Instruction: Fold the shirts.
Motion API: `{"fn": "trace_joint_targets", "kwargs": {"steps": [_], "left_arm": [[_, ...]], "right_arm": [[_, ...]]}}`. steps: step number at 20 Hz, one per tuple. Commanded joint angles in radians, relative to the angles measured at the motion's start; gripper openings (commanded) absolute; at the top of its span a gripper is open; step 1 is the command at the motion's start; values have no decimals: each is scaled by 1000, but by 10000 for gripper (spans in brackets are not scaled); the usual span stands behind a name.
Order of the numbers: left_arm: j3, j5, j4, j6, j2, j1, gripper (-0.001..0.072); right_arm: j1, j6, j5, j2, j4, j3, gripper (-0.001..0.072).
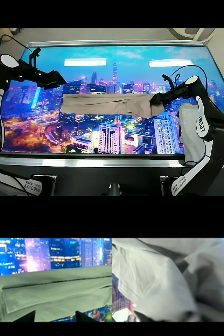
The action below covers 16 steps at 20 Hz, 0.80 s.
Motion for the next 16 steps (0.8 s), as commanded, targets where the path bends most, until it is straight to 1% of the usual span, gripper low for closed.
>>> {"fn": "trace_joint_targets", "kwargs": {"steps": [1,2,3,4,5,8,12,16], "left_arm": [[1,-3,-1,0,0,-14,593],[1,-3,-1,0,-2,-24,519],[1,-2,-4,3,-5,-40,209],[0,6,-4,3,-10,-65,54],[-1,21,-4,3,-18,-93,25],[-2,64,-50,3,-85,-218,25],[-2,194,-210,3,-233,-433,25],[-2,313,-369,2,-332,-583,25]], "right_arm": [[16,-10,14,2,34,2,19],[16,-3,14,5,52,2,18],[16,-4,14,15,62,2,17],[18,-4,16,33,63,2,17],[18,-4,19,55,63,2,17],[18,15,23,149,62,2,16],[18,61,35,278,63,2,16],[18,80,113,397,61,2,17]]}}
